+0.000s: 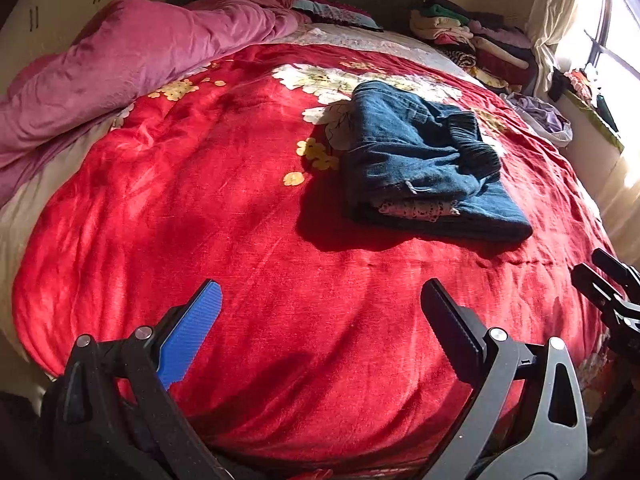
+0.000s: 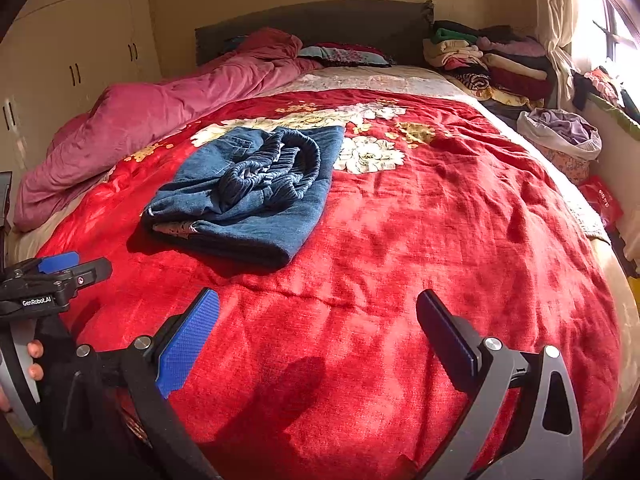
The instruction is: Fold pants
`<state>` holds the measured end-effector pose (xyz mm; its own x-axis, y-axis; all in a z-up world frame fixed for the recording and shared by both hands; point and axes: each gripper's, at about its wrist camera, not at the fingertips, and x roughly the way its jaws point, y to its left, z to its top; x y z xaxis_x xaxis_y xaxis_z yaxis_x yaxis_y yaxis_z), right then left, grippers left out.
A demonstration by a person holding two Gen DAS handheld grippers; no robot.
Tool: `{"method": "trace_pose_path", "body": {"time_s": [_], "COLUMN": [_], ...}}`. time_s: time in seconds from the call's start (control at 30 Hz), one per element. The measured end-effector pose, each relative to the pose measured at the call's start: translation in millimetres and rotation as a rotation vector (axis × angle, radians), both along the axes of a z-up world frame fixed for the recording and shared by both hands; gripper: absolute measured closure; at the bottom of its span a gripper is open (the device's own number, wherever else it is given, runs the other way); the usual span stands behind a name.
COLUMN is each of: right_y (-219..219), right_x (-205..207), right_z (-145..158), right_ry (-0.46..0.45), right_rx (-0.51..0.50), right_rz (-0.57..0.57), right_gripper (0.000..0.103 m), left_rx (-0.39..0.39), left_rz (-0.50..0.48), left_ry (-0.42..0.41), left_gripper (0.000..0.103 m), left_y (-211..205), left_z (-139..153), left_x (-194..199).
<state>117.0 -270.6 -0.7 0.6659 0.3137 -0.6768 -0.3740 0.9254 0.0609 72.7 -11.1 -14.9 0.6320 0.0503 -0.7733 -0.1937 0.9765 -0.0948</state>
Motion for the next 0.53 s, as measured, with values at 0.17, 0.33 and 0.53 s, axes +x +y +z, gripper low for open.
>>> {"method": "trace_pose_path", "body": {"time_s": [0.17,0.33,0.53], "right_y": [-11,-42,-124], "right_x": [7,31,109], "right_z": [-1,1,1], "right_ry": [-0.004,-0.027,0.005], "right_rx": [-0.002,-0.035,-0.085], "right_rz": [-0.038,-0.134,-0.332], "right_gripper": [0.005,0.005,0.005], "left_rx": [0.01,0.015,0.037], "left_rz": [0.053,0.13,0.237], "left_ry": [-0.008,0.005,0.059], "left_gripper": [0.01,0.009,0.009], "left_y": [18,64,154], "left_z": [2,9,8], "left_x": [2,27,85]}}
